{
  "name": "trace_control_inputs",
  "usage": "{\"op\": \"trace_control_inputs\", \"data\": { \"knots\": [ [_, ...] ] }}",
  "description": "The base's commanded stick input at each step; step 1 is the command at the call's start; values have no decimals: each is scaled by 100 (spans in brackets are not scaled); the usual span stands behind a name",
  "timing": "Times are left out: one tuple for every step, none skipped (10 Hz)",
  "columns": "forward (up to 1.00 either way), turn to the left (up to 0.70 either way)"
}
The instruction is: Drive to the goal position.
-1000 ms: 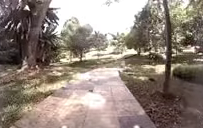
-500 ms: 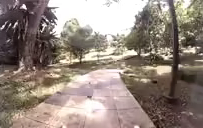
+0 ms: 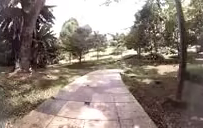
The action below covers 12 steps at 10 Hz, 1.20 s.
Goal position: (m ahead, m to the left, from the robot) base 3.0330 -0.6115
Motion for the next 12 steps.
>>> {"op": "trace_control_inputs", "data": {
  "knots": [
    [45, 0],
    [45, 0],
    [45, 0],
    [45, 0],
    [45, 0],
    [45, 0],
    [45, 0],
    [45, 0],
    [45, 0],
    [45, 0],
    [45, 0],
    [45, 0]
  ]
}}
